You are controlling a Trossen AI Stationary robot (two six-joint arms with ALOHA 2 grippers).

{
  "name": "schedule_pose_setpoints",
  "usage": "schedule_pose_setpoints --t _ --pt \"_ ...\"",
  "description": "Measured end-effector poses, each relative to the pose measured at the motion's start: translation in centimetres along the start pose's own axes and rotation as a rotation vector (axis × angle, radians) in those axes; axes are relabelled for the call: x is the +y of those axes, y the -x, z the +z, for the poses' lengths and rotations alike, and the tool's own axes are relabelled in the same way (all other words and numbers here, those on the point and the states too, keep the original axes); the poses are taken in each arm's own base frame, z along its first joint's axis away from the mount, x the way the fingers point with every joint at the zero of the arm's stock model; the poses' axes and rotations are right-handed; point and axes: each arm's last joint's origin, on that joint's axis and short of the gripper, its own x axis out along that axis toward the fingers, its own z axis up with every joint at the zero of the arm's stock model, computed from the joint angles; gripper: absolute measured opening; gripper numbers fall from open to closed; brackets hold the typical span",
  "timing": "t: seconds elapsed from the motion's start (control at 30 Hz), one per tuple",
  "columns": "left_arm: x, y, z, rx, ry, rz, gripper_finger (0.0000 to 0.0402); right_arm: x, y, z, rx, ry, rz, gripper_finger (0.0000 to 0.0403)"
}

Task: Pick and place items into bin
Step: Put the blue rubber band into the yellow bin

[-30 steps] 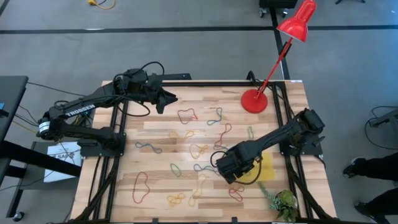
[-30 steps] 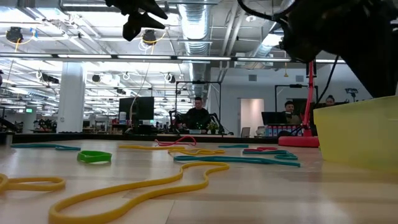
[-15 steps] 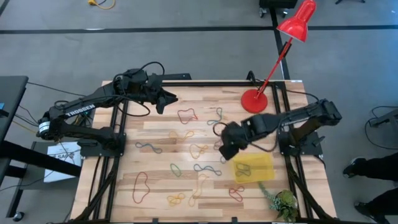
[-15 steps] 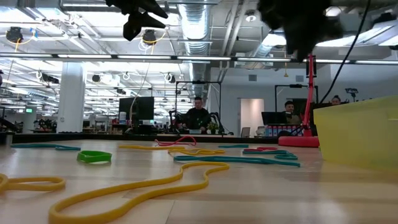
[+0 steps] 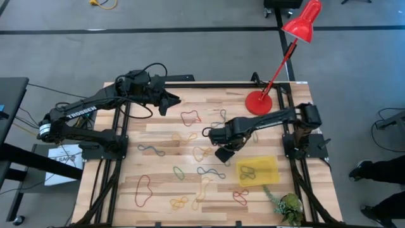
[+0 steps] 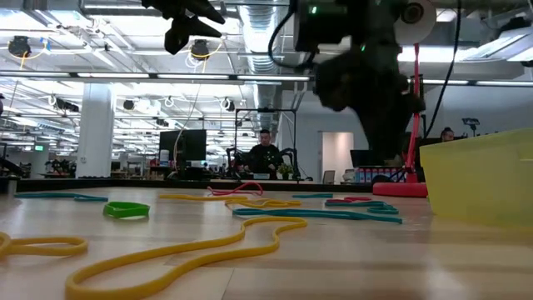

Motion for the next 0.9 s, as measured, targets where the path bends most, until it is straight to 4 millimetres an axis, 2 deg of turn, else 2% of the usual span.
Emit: schedule_pose_setpoints --t 0.2,0.5,0.73,0.9 --pt "0.0 0.0 0.0 -0.003 0.000 0.006 0.0114 0.3 -1.7 1.3 -0.015 0.019 -0.002 0.0123" --pt "0.0 0.0 0.0 -0.002 0.000 0.007 0.0114 0.4 -4.7 2.0 0.048 0.019 -0.060 0.0123" --pt "0.0 0.0 0.0 -0.002 0.000 0.007 0.0114 0.4 -5.9 2.3 0.063 0.005 -0.079 0.0123" --pt "0.0 0.0 0.0 -0.003 0.000 0.006 0.0114 0.5 -6.0 2.4 0.058 0.026 -0.071 0.0119"
